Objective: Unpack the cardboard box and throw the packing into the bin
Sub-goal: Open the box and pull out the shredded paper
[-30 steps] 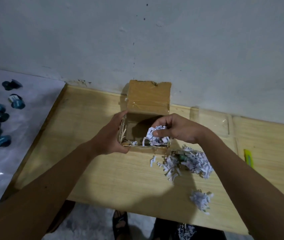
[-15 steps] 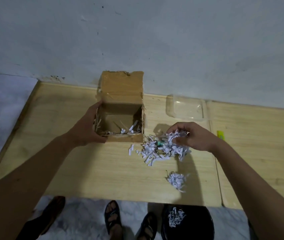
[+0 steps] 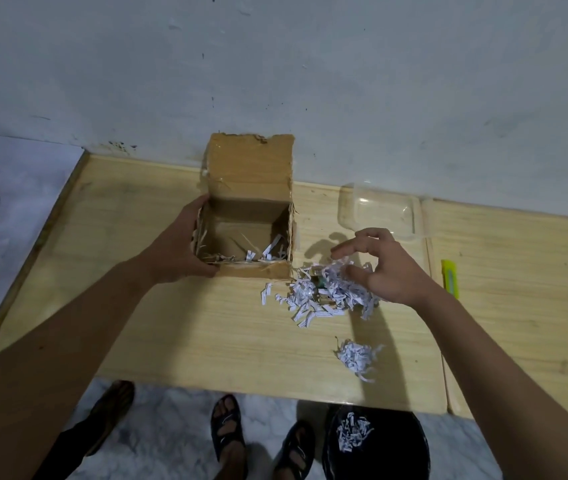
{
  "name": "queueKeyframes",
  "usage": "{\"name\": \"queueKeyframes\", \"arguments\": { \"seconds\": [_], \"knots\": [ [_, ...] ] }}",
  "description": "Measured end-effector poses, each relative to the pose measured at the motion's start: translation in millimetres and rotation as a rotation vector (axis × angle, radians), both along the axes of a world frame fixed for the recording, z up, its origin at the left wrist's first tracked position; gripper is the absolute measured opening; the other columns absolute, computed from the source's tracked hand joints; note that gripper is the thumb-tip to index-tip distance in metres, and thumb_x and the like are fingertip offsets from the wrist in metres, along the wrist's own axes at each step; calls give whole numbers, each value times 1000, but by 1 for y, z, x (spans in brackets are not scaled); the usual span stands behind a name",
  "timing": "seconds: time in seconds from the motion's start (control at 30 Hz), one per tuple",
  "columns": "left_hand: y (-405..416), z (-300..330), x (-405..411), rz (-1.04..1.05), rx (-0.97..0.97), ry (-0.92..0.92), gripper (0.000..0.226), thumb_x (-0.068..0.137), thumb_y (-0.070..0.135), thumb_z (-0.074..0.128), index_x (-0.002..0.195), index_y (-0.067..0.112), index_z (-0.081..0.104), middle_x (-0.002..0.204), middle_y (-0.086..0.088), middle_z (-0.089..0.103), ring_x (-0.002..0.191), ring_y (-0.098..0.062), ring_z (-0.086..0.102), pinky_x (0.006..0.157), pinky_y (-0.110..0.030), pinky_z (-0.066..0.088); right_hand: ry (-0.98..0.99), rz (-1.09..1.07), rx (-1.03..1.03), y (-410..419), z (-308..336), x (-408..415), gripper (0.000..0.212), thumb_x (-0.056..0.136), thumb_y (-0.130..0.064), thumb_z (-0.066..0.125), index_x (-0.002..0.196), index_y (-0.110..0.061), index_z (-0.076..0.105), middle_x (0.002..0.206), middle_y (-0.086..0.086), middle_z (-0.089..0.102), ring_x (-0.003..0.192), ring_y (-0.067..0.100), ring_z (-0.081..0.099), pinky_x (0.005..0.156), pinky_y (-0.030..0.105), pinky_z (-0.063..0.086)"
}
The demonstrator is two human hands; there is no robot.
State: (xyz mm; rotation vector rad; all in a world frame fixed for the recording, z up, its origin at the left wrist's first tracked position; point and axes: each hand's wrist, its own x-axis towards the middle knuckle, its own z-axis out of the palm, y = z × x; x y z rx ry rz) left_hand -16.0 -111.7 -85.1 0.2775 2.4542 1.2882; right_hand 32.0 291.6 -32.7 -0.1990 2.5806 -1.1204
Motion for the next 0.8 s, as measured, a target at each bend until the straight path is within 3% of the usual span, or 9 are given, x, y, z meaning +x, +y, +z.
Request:
{"name": "queueKeyframes", "arguments": {
  "seconds": [0.1, 0.2, 0.3, 0.37, 0.43, 0.6, 0.8],
  "knots": [
    [-1, 1, 0, 3, 5, 5, 143, 58, 5, 101, 167, 35, 13, 162, 1, 36, 139, -24, 52, 110, -43, 52, 60, 16, -98, -26, 11, -10, 30, 89, -17, 76, 109, -39, 76, 126, -13, 68, 132, 12, 50, 113, 46, 42],
    [-1, 2, 0, 9, 21, -1, 142, 57, 8, 100, 166, 34, 14, 157, -1, 44, 136, -22, 55, 106, -38, 54, 18, 108, -245, -67, 22, -25, 26, 93, -15, 73, 115, -28, 75, 119, -11, 73, 116, 8, 65, 103, 34, 52],
    [-2, 3, 2, 10, 45, 11, 138, 54, 17, 98, 164, 39, 18, 153, 2, 48, 135, -16, 57, 98, -23, 56, -71, 192, -221, -112, 26, -43, 27, 94, -22, 74, 120, -28, 74, 112, -8, 71, 102, 11, 69, 89, 19, 54],
    [-2, 5, 4, 19, 62, 10, 135, 53, 17, 98, 160, 46, 21, 151, 6, 50, 135, -11, 57, 100, -25, 56, -148, 254, -147, -137, 24, -56, 29, 96, -29, 72, 125, -30, 71, 115, -8, 69, 98, 11, 68, 87, 22, 53],
    [-2, 6, 6, 35, 59, 12, 135, 52, 19, 99, 158, 51, 23, 151, 11, 51, 136, -9, 57, 107, -38, 56, -215, 313, -54, -155, 21, -67, 32, 99, -35, 67, 130, -32, 67, 122, -9, 67, 100, 10, 64, 91, 27, 50],
    [-4, 7, 7, 10, -7, 76, 139, 53, 26, 100, 165, 41, 19, 160, 12, 43, 143, -16, 52, 112, -51, 52, -307, 466, 352, -189, -1, -87, 36, 101, -36, 55, 131, -21, 67, 130, 5, 66, 117, 29, 61, 103, 40, 51],
    [-8, 1, 7, -21, -21, 172, 136, 56, 27, 101, 166, 27, 21, 164, 6, 38, 148, -19, 47, 115, -52, 49, -408, 485, 344, -191, -16, -99, 33, 96, -31, 60, 128, -35, 68, 130, -5, 65, 114, 23, 62, 104, 40, 53]
  ]
}}
